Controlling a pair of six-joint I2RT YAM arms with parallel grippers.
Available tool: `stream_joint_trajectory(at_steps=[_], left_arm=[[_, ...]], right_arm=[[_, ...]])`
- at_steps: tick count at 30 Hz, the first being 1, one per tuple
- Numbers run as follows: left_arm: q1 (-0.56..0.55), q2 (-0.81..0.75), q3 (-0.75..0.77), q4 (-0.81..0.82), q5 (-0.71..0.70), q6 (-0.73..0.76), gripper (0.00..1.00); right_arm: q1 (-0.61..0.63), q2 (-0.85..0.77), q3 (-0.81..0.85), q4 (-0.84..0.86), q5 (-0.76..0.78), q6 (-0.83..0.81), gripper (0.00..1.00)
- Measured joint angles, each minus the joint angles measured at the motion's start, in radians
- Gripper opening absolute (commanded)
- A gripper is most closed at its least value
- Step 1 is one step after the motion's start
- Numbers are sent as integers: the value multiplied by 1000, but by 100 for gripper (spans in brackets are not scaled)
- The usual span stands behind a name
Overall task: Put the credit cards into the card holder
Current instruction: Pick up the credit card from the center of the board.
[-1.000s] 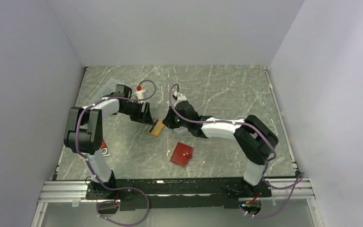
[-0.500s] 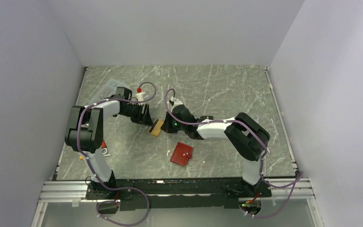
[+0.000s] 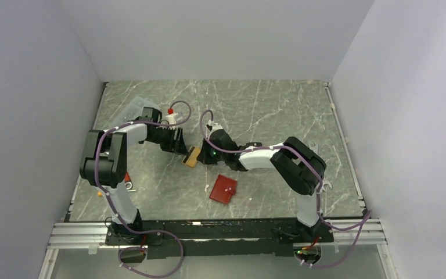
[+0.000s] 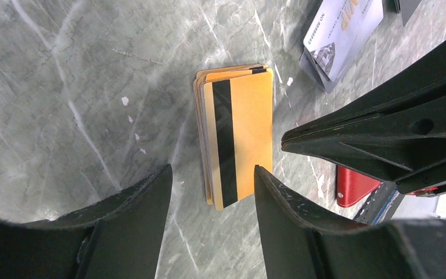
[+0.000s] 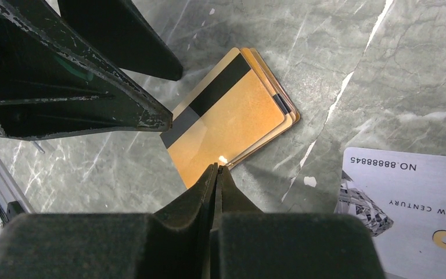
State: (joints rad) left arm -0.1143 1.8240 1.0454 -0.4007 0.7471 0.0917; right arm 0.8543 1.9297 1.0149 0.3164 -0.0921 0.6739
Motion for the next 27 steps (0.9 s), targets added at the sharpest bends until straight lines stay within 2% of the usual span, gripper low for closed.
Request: stream_joint_trajectory(at_steps=[4,27], left_arm=[[0,2,2,-2,-2,-3,56],[-14,23,28,-30,-4,-2,54]], right_arm=[[-1,0,4,0,-3,1,0],[-8,39,37,6,-21,10,0]])
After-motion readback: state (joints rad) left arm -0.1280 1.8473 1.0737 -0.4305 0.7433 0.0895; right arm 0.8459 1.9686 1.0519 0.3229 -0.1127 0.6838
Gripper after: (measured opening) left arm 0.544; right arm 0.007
